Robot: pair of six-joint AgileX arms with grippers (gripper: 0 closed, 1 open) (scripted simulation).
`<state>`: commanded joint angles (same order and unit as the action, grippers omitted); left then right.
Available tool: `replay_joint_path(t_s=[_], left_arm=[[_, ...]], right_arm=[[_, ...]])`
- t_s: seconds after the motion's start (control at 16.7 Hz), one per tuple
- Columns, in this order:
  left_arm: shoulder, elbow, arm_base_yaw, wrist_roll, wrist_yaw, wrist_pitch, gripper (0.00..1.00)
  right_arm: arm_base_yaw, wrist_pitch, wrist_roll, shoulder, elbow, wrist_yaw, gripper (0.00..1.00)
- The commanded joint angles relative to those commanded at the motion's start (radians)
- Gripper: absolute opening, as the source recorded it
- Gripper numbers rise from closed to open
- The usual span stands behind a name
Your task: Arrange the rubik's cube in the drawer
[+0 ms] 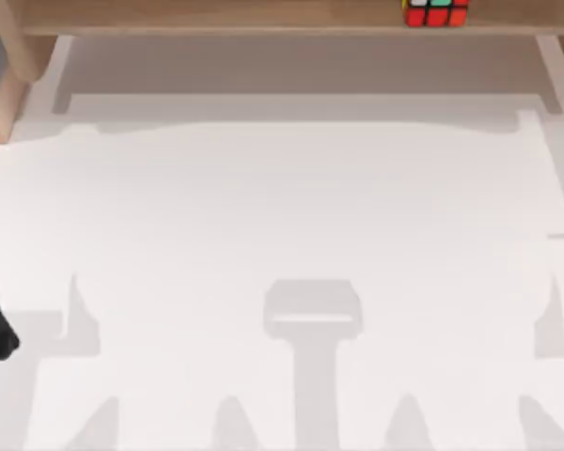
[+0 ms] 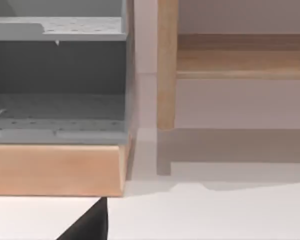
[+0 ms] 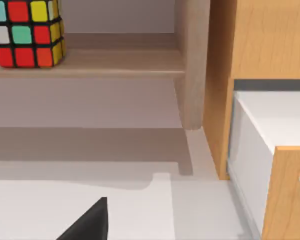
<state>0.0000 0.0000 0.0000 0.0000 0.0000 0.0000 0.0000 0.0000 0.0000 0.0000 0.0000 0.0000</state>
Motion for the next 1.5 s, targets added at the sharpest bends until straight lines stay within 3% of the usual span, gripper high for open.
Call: replay_joint_path(t_s=[0.3, 0.54, 1.14, 1.5], left_arm=[[0.0, 0.0, 0.0, 0.0, 0.0, 0.0, 1.0], [0.0, 0.0, 0.0, 0.0, 0.0, 0.0, 1.0], [0.0, 0.0, 0.0, 0.0, 0.0, 0.0, 1.0], [0.0, 0.0, 0.0, 0.0, 0.0, 0.0, 1.0]], right_arm=[[0.019, 0.048, 0.003, 0.06, 0.049, 0.02, 1.0], [0.078, 0.195, 0.008, 0.287, 0.195, 0.089, 1.0], [0.298, 0.666, 0.006, 1.387, 0.668, 0.326, 1.0], [0.405, 0.901, 0.01, 1.861, 0.904, 0.437, 1.0]])
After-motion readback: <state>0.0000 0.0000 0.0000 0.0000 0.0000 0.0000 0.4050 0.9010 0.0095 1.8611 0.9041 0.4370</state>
